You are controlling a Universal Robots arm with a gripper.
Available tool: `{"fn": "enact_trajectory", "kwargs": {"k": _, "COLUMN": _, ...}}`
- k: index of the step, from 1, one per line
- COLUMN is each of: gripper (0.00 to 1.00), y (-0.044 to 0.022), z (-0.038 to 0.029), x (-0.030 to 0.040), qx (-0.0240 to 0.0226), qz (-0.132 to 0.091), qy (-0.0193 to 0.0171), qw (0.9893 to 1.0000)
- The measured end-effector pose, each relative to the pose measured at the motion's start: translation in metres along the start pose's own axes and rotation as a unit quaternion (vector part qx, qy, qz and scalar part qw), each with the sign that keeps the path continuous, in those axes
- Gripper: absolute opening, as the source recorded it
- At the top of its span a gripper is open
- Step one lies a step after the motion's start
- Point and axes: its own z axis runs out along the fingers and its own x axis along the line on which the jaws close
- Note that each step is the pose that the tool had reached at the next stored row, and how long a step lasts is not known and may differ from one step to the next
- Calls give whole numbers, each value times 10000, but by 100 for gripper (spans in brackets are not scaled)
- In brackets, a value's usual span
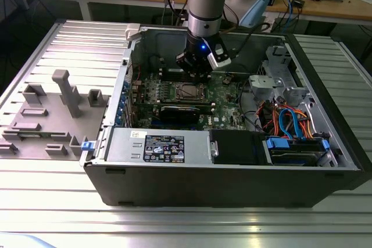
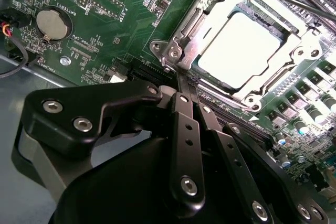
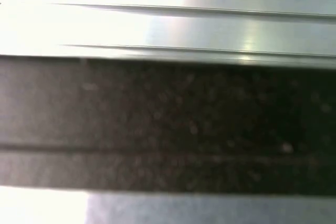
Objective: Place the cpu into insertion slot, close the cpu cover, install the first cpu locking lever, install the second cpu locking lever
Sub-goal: 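Install the first cpu locking lever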
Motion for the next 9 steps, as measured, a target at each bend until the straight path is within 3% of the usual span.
{"fn": "enact_trajectory", "kwargs": {"k": 9, "gripper": 11, "y": -2, "z": -3, "x": -27, "qx": 11, "qz": 52, "qy": -3, "qw": 10000}}
